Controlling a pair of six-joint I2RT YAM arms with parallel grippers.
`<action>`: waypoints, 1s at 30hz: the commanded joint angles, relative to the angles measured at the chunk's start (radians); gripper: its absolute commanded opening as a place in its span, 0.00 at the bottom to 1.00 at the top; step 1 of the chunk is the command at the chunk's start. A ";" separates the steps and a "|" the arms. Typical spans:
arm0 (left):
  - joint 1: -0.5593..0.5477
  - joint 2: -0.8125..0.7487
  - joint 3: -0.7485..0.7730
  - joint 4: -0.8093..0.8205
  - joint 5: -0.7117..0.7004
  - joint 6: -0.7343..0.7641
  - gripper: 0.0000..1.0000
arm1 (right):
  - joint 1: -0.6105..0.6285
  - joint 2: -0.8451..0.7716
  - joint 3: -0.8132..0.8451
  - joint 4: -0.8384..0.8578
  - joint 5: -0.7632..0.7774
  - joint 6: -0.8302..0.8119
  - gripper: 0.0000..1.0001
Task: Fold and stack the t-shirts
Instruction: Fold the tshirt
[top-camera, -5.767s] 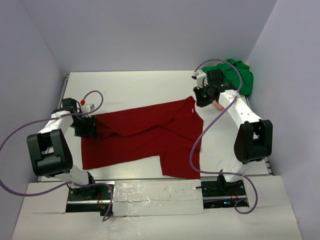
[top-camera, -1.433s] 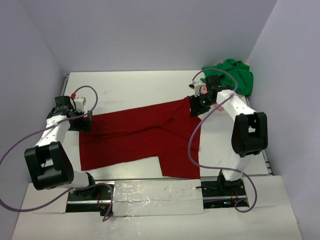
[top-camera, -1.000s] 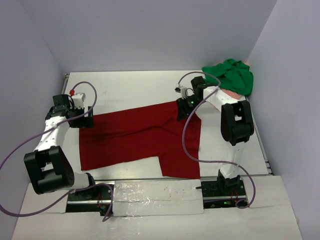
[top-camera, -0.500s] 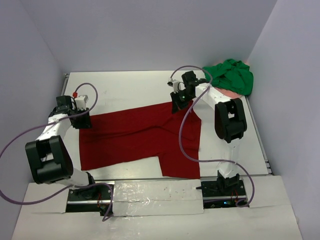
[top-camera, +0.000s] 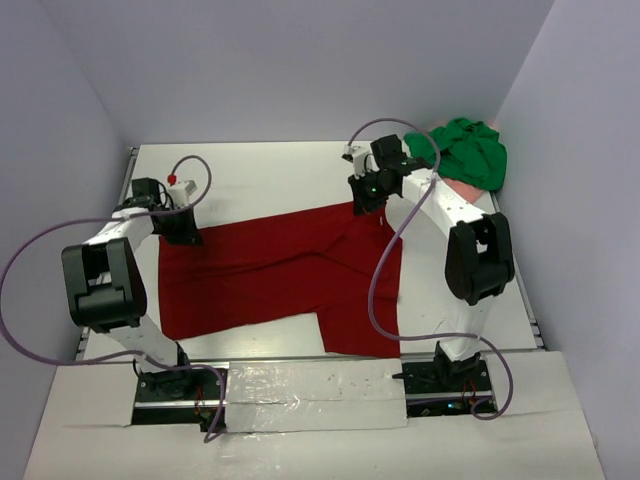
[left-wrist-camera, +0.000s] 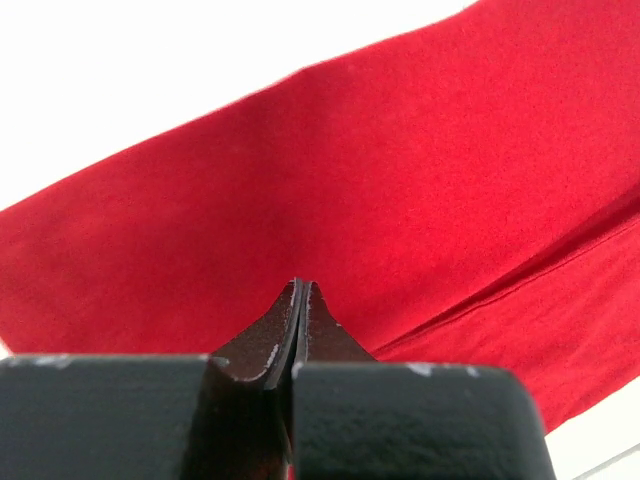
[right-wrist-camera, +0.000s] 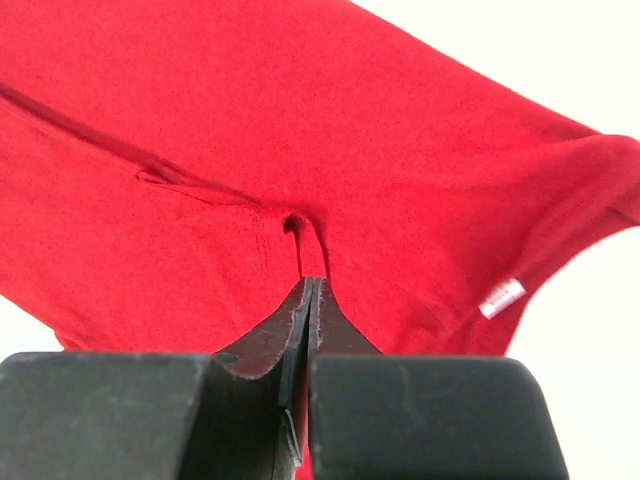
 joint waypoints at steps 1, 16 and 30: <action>-0.025 0.064 0.034 -0.002 0.040 0.014 0.00 | -0.004 -0.111 -0.001 0.011 0.048 -0.008 0.00; -0.120 0.244 0.051 0.091 -0.199 -0.048 0.00 | -0.053 -0.326 0.085 -0.052 0.089 0.005 0.00; -0.223 0.469 0.385 0.099 -0.354 -0.160 0.00 | -0.111 -0.492 0.026 -0.065 0.112 0.015 0.00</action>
